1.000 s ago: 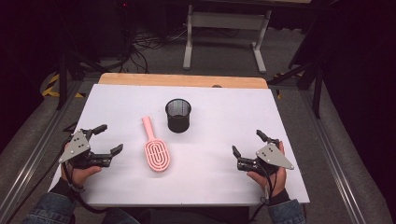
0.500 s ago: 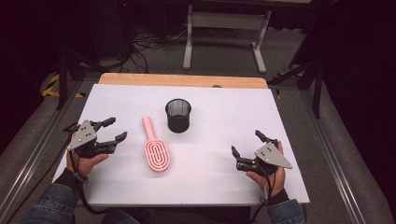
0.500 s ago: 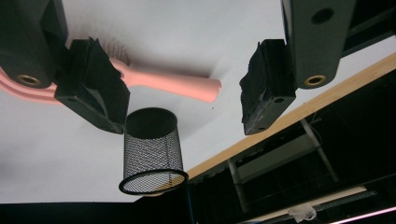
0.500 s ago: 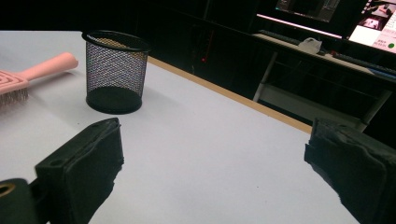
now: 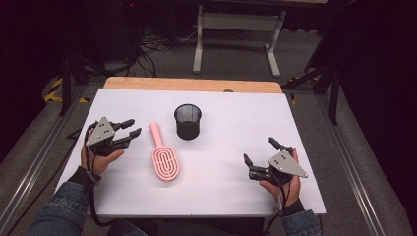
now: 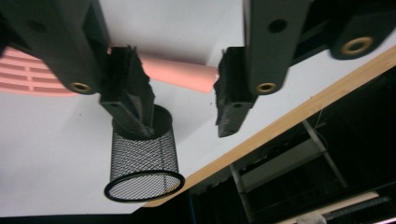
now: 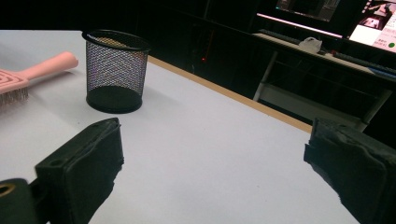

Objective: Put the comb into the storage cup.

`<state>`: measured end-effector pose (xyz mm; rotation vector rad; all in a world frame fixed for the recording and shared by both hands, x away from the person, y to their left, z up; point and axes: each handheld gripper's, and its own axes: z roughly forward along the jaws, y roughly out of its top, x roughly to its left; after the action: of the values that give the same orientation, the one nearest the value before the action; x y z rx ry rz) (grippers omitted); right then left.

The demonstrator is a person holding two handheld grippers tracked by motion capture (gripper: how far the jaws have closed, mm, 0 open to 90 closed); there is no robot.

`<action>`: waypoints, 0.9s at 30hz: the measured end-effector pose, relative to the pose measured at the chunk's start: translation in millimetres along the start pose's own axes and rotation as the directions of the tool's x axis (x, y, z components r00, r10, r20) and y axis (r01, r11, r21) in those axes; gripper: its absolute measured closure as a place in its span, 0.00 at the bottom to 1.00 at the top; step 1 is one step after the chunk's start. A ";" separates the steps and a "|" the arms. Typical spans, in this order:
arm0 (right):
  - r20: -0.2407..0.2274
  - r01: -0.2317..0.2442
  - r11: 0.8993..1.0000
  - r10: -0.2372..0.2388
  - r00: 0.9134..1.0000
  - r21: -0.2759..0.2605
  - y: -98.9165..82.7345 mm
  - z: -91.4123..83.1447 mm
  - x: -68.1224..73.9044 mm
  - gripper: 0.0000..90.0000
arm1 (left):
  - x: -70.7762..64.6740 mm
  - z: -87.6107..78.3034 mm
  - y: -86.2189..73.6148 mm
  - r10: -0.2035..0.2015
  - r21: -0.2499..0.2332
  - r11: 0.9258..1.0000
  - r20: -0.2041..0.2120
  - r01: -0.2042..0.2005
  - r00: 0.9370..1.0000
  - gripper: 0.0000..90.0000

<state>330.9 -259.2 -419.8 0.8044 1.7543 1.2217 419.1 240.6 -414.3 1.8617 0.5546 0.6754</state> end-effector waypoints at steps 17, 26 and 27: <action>-0.009 0.007 0.999 -0.006 1.000 0.034 -3.5 3.8 1.0 0.05 | 7.9 76.9 10.8 -0.026 0.249 0.969 0.070 0.007 0.997 1.00; -0.021 0.013 0.998 -0.012 1.000 0.053 -5.8 6.5 2.2 0.05 | -4.8 104.6 16.8 0.013 0.374 0.926 0.126 -0.060 0.992 1.00; -0.021 0.013 0.998 -0.012 1.000 0.053 -5.8 6.5 2.2 0.05 | -4.8 104.6 16.8 0.013 0.374 0.926 0.126 -0.060 0.992 1.00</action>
<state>335.4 -256.5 -427.1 0.8127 1.8133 1.1830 487.2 161.3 -431.9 2.2621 0.6029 0.4986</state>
